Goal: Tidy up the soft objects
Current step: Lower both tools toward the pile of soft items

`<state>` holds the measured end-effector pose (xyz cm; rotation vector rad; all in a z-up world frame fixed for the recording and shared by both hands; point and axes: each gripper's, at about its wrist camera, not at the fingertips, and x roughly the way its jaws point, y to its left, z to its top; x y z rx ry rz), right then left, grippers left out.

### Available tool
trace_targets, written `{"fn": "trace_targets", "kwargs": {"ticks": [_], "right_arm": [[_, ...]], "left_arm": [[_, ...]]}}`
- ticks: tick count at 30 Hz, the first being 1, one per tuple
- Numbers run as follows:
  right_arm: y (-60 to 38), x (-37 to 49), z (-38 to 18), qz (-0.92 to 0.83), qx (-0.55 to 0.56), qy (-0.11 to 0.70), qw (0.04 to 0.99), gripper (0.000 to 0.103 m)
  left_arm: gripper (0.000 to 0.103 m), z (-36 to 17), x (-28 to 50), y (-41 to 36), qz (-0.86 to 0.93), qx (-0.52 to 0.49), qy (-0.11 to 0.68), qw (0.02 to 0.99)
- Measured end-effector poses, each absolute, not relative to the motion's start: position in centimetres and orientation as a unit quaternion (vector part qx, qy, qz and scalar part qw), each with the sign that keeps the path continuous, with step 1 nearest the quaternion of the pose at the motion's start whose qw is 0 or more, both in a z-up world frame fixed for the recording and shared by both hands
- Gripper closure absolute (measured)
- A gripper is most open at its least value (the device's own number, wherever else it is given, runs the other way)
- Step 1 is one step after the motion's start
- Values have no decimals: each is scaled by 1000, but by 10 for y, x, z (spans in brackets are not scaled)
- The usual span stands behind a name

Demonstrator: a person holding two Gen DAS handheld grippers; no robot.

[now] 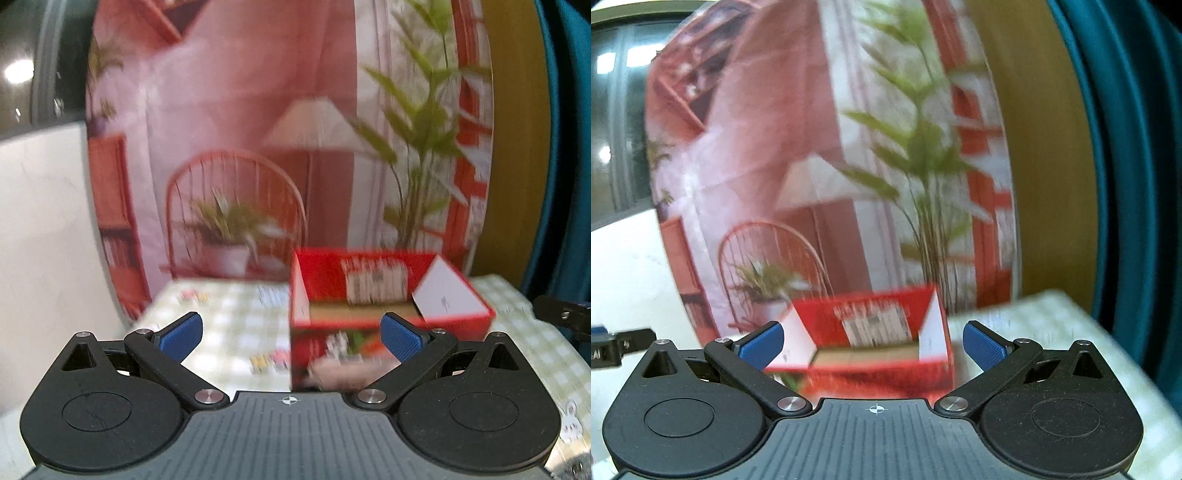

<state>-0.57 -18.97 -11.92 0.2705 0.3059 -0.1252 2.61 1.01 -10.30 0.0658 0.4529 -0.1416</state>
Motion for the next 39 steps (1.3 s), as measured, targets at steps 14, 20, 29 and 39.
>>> {"fn": "trace_targets", "kwargs": {"ticks": [14, 20, 29, 39], "right_arm": [[-165, 6, -191, 6, 85, 273, 958, 18], [-165, 2, -202, 23, 100, 298, 949, 34], [-166, 8, -222, 52, 113, 346, 930, 67], [-175, 13, -235, 36, 147, 364, 919, 58]], "left_arm": [[12, -173, 35, 23, -132, 14, 317, 939], [28, -185, 39, 29, -158, -28, 338, 927], [42, -203, 42, 23, -200, -53, 371, 905], [41, -217, 48, 27, -200, -74, 406, 889]]}}
